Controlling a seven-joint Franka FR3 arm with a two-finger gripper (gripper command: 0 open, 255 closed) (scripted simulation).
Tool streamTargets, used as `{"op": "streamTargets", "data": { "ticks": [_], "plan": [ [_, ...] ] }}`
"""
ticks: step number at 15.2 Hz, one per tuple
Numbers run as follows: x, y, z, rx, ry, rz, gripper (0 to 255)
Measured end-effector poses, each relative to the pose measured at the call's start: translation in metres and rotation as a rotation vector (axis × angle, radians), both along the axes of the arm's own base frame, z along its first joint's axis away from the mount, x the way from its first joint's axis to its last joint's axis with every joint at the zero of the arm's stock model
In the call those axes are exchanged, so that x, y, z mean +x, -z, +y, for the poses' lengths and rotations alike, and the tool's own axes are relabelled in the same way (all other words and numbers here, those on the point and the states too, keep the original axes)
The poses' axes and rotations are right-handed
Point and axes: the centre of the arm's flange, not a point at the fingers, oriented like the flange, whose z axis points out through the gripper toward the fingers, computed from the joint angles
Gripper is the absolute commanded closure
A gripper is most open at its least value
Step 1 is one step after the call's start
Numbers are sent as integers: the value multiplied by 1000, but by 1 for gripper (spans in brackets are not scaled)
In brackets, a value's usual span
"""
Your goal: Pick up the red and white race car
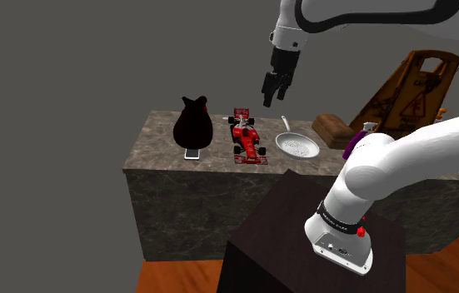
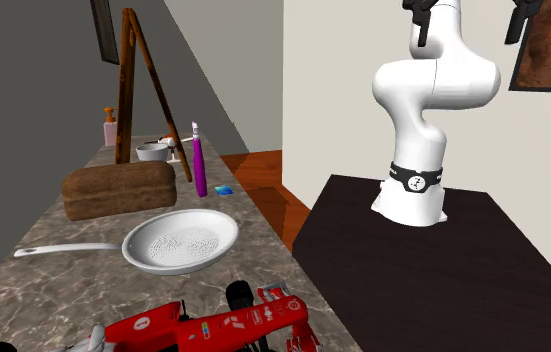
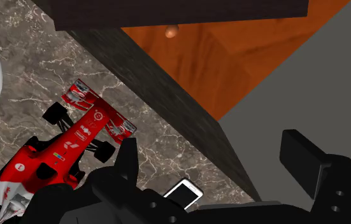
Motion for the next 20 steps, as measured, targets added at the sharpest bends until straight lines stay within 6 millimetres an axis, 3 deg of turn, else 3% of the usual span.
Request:
{"op": "streamTargets", "data": {
  "ticks": [3,5,20],
  "plan": [
    [8,11,-8,-2,7,2,0],
    [26,23,-21,-5,16,4,0],
    [136,129,-144,-33,98,22,0]
  ]
}}
